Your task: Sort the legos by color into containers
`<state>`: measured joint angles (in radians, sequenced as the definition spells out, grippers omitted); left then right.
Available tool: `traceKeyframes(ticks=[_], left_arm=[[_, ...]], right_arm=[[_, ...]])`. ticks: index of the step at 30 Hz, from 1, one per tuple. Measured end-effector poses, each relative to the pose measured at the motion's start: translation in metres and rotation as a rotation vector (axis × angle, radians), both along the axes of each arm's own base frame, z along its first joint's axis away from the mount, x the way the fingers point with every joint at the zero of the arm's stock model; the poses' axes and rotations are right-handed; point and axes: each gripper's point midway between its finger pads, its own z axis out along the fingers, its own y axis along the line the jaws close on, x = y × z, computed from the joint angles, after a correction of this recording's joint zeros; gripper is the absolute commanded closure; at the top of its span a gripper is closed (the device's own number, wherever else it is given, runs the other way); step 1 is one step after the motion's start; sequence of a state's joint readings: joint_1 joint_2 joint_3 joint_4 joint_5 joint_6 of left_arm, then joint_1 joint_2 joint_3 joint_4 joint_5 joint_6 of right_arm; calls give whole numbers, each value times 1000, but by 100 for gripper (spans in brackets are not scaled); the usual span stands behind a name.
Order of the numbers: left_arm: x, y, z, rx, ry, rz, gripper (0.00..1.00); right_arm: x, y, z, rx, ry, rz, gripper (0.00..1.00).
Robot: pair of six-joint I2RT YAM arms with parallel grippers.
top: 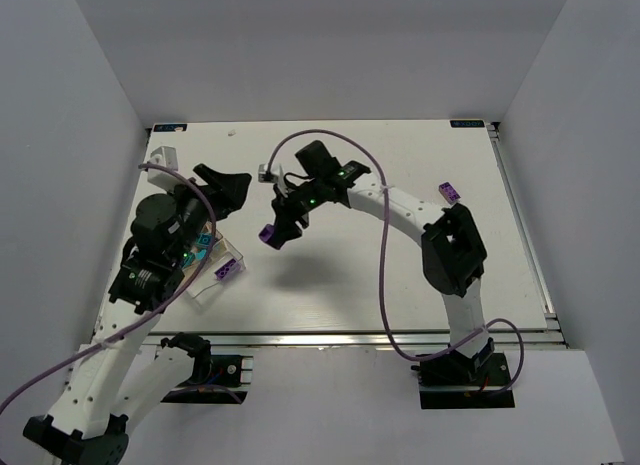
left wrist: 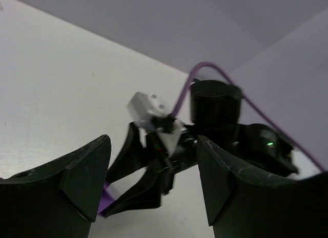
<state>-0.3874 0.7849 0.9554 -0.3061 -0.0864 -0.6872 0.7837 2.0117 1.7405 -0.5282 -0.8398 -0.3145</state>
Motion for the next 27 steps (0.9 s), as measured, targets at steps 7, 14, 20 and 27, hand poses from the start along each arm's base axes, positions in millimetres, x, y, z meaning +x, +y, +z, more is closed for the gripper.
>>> traceKeyframes(ticks=[7, 14, 20, 27], left_arm=[[-15, 14, 43, -42, -106, 43, 22], [-20, 20, 39, -41, -94, 64, 22], [-26, 25, 36, -46, -91, 75, 22], [-27, 27, 35, -47, -91, 85, 21]], right_arm=[[-19, 76, 0, 55, 27, 40, 100], [-34, 138, -7, 107, -53, 29, 93], [-24, 159, -22, 111, -126, -32, 67], [-6, 162, -47, 66, -201, -91, 36]])
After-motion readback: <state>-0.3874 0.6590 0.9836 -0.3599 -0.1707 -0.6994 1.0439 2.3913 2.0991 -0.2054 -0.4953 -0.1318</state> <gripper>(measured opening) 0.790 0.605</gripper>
